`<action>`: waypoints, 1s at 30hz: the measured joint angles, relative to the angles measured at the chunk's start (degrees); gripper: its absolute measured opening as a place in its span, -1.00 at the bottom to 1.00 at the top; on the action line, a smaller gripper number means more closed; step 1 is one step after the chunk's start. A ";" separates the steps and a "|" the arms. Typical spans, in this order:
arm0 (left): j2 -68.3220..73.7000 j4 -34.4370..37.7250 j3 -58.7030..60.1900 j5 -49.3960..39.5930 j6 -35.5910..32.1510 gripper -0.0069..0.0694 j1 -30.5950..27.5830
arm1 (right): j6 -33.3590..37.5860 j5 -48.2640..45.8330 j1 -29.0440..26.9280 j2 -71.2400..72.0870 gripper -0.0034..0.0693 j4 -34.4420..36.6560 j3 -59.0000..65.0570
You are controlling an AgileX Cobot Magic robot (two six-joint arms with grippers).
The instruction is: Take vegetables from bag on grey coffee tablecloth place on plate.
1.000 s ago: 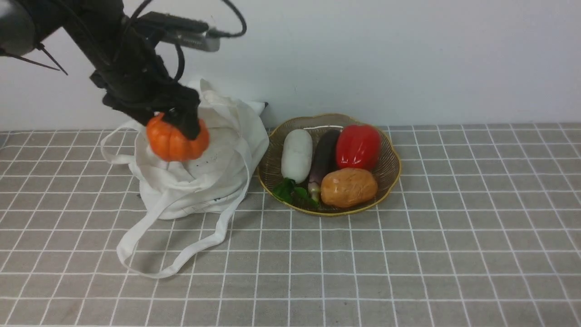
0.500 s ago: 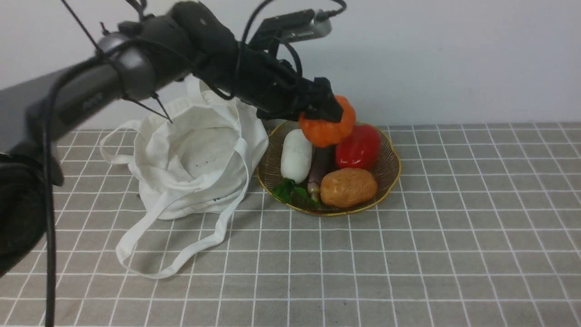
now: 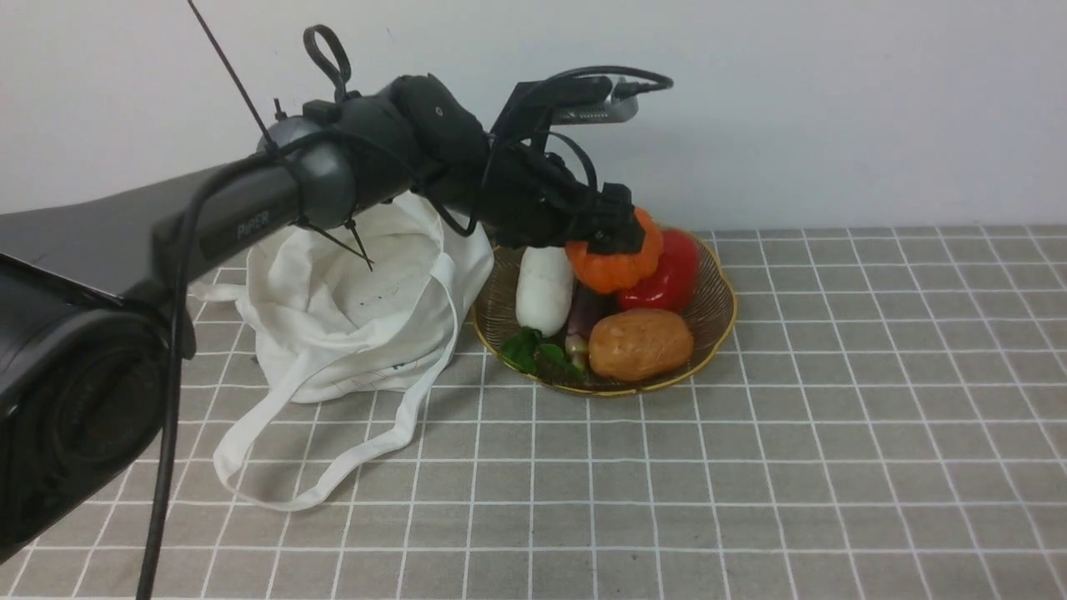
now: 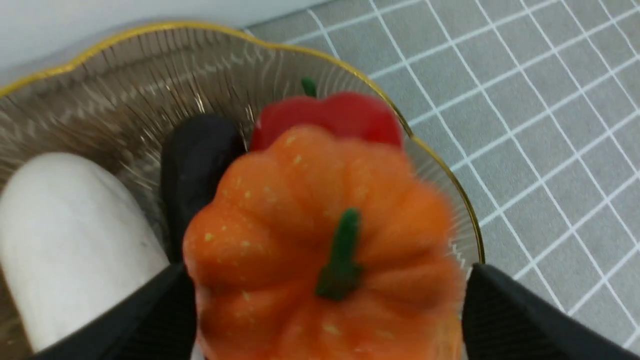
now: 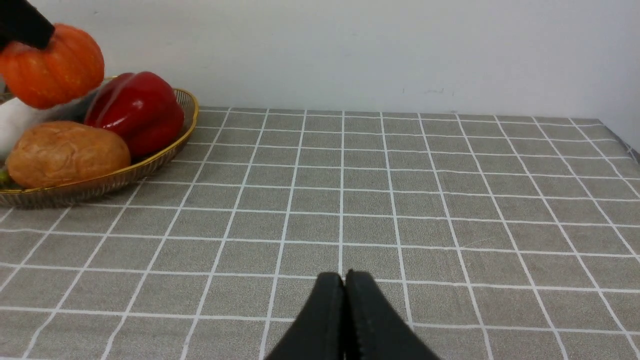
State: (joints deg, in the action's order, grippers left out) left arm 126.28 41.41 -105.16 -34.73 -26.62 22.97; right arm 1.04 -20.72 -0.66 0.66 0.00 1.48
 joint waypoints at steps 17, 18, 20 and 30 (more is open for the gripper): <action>-13.81 -5.26 0.11 -15.64 0.37 0.36 -2.97 | 0.00 0.00 0.00 0.00 -0.95 0.00 0.00; -15.48 -6.16 0.06 -17.86 0.60 0.21 -2.97 | 0.00 0.00 0.00 0.00 -0.95 0.00 0.00; -18.59 -8.17 0.06 -22.45 0.66 -0.12 -2.97 | 0.00 0.00 0.00 0.00 -0.95 0.00 0.00; -32.46 -18.36 3.73 -36.05 2.37 -0.83 -2.91 | 0.00 0.00 0.00 0.00 -0.95 0.00 0.00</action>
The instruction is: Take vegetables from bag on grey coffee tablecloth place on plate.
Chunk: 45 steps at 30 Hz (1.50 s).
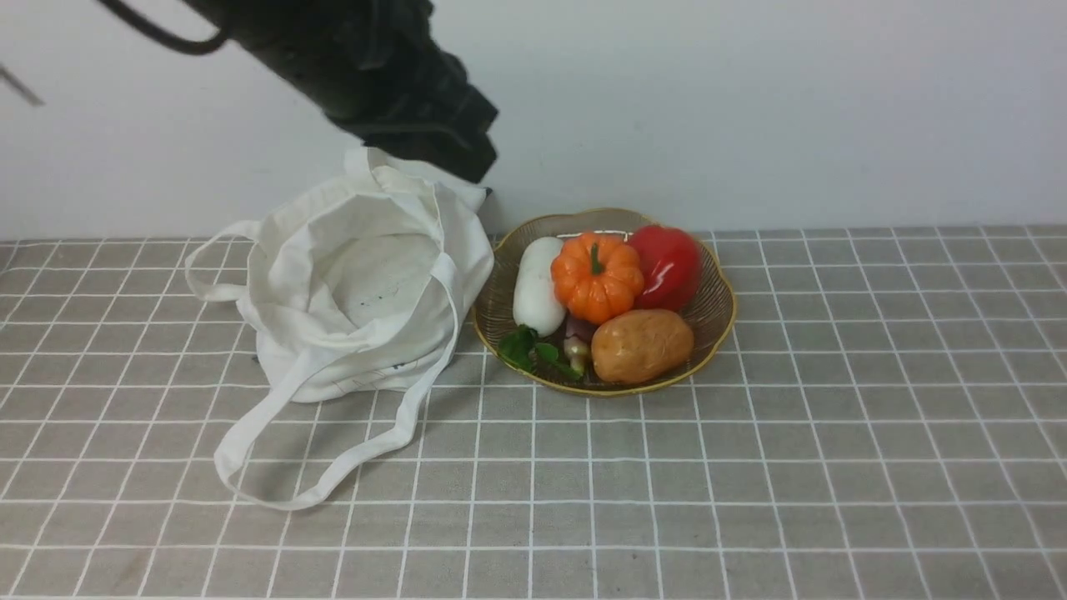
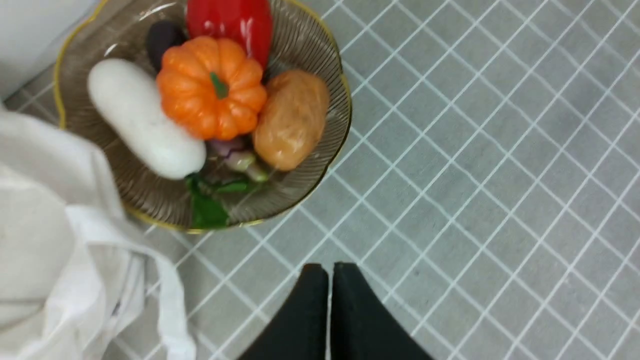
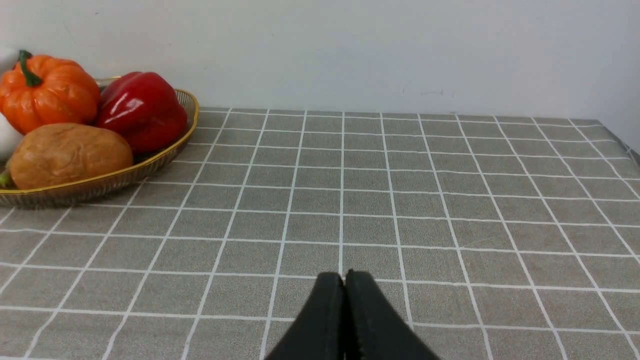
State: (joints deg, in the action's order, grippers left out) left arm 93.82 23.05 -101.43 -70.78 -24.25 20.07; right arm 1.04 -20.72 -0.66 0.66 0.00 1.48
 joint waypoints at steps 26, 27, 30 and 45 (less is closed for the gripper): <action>-51.90 -2.77 76.23 51.63 5.50 -0.83 0.05 | 0.00 0.00 0.00 0.00 -0.95 0.00 0.00; -52.28 -2.72 77.18 51.73 5.44 -0.83 0.05 | 0.00 0.00 0.00 0.00 -0.95 0.00 0.00; -52.59 -2.72 79.37 51.51 5.33 -0.83 0.05 | 0.00 0.00 0.00 0.00 -0.95 0.00 0.00; -55.06 -3.45 80.20 49.86 5.33 -0.83 0.05 | 0.00 0.00 0.00 0.00 -0.95 0.00 0.00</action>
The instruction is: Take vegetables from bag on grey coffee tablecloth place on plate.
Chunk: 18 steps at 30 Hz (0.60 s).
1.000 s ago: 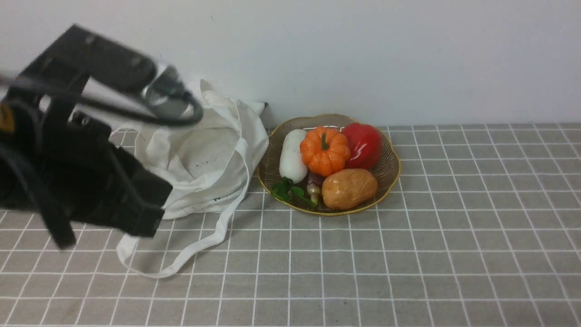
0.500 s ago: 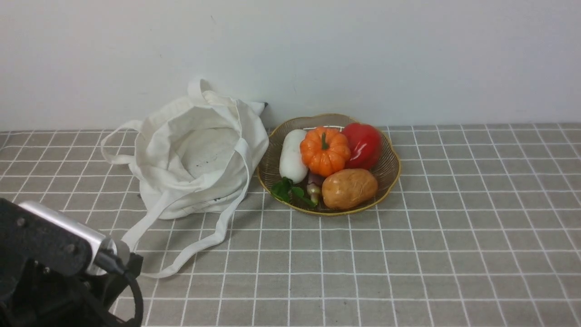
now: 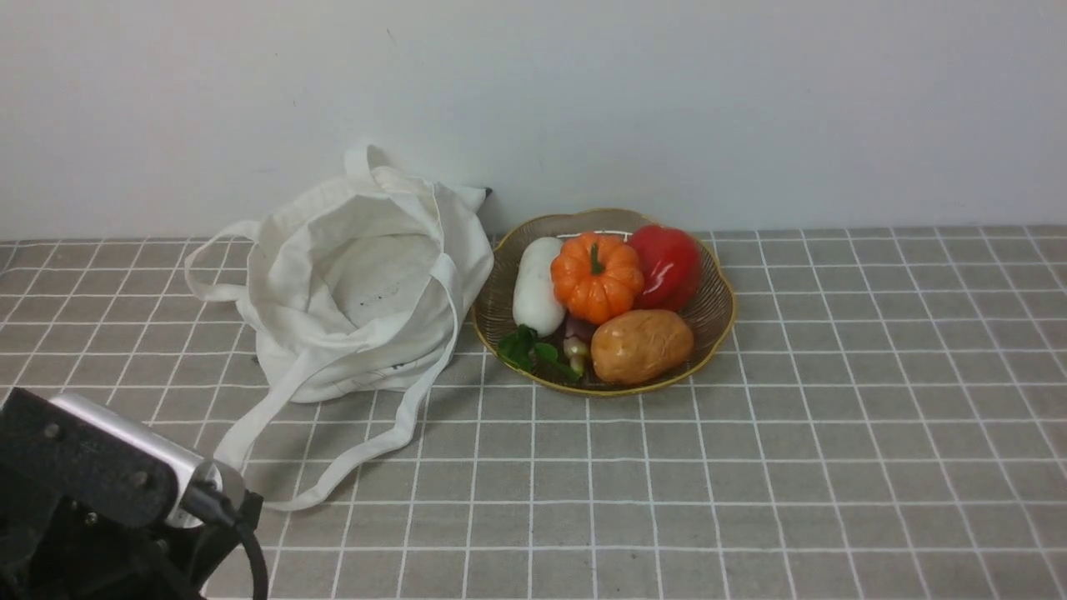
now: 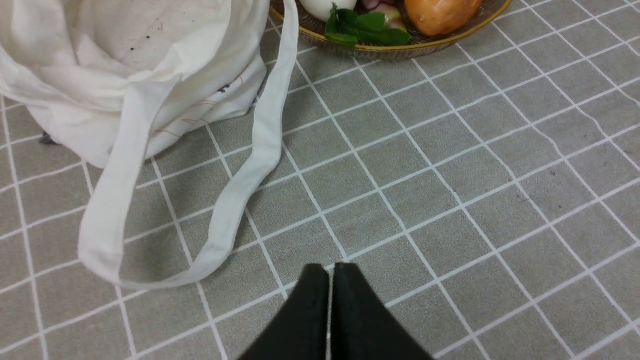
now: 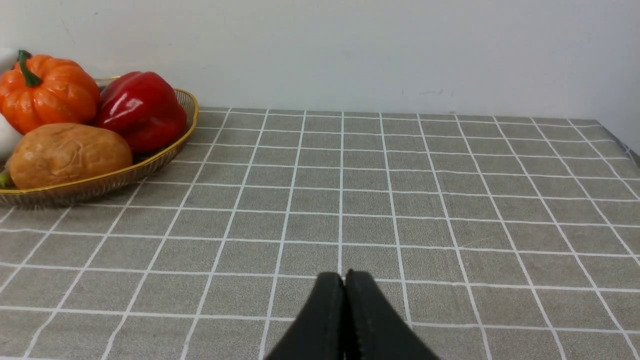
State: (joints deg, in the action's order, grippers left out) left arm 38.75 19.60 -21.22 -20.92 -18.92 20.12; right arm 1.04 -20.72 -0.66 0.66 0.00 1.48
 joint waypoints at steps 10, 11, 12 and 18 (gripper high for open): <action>-21.84 -12.29 9.40 -0.07 6.21 -0.83 -1.78 | 0.00 0.00 0.00 0.00 -0.95 0.00 0.00; -24.52 -13.76 10.84 -0.07 8.17 -0.83 -3.13 | 0.00 0.00 0.00 0.00 -0.95 0.00 0.00; -28.90 -16.08 13.48 -0.02 12.04 -0.83 -6.11 | 0.00 0.00 0.00 0.00 -0.95 0.00 0.00; -38.11 -21.48 20.47 -0.02 22.17 -0.83 -13.33 | 0.00 0.00 0.00 0.00 -0.95 0.00 0.00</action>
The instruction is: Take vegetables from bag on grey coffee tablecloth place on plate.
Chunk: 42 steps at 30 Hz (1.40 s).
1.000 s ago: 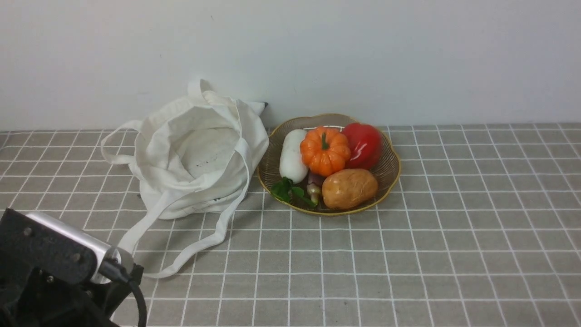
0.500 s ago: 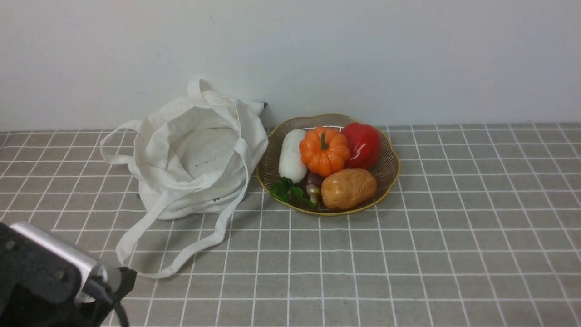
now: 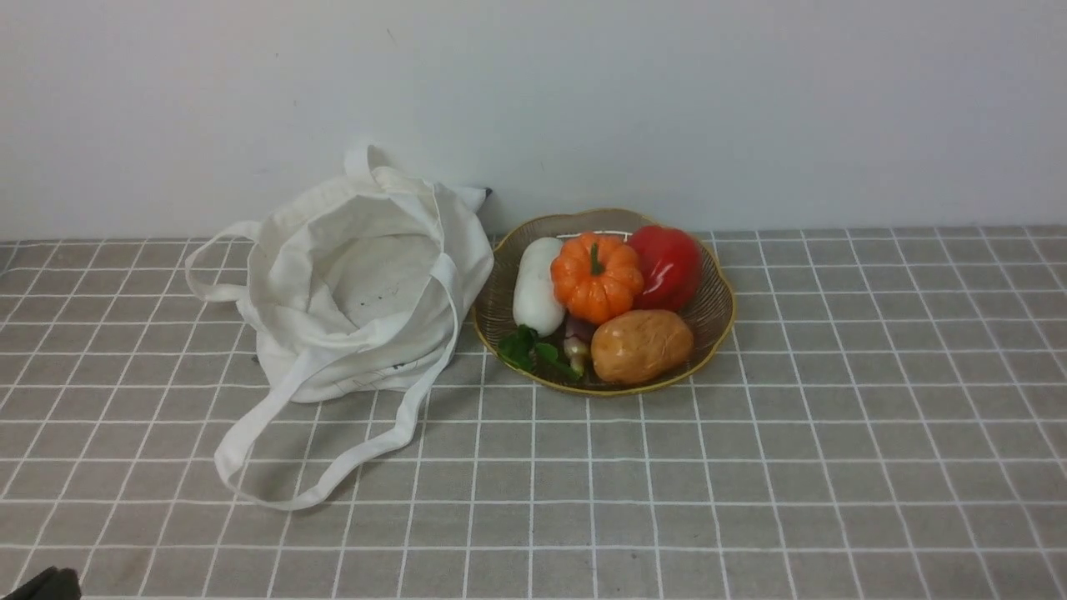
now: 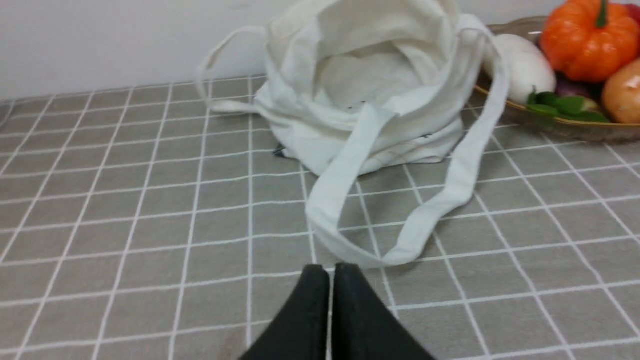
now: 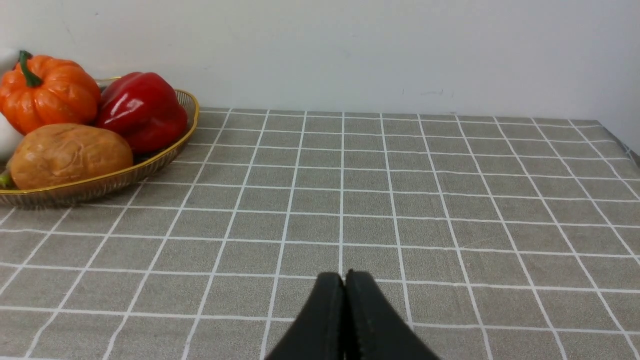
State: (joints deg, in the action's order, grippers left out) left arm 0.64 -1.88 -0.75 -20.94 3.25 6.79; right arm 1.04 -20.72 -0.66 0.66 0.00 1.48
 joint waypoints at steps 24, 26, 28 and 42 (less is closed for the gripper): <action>-1.21 -0.54 2.36 -0.92 1.66 -0.83 -0.62 | 0.00 0.00 0.00 0.00 -0.95 0.00 0.00; -1.21 -0.54 2.36 -0.92 1.66 -0.83 -0.62 | 0.00 0.00 0.00 0.00 -0.95 0.00 0.00; -1.21 -0.54 2.36 -0.92 1.66 -0.83 -0.62 | 0.00 0.00 0.00 0.00 -0.95 0.00 0.00; -1.21 -0.54 2.36 -0.92 1.66 -0.83 -0.62 | 0.00 0.00 0.00 0.00 -0.95 0.00 0.00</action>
State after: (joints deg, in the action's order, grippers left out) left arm -0.57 -2.42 1.61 -21.86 4.90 6.17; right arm 1.04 -20.72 -0.66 0.66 0.00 1.48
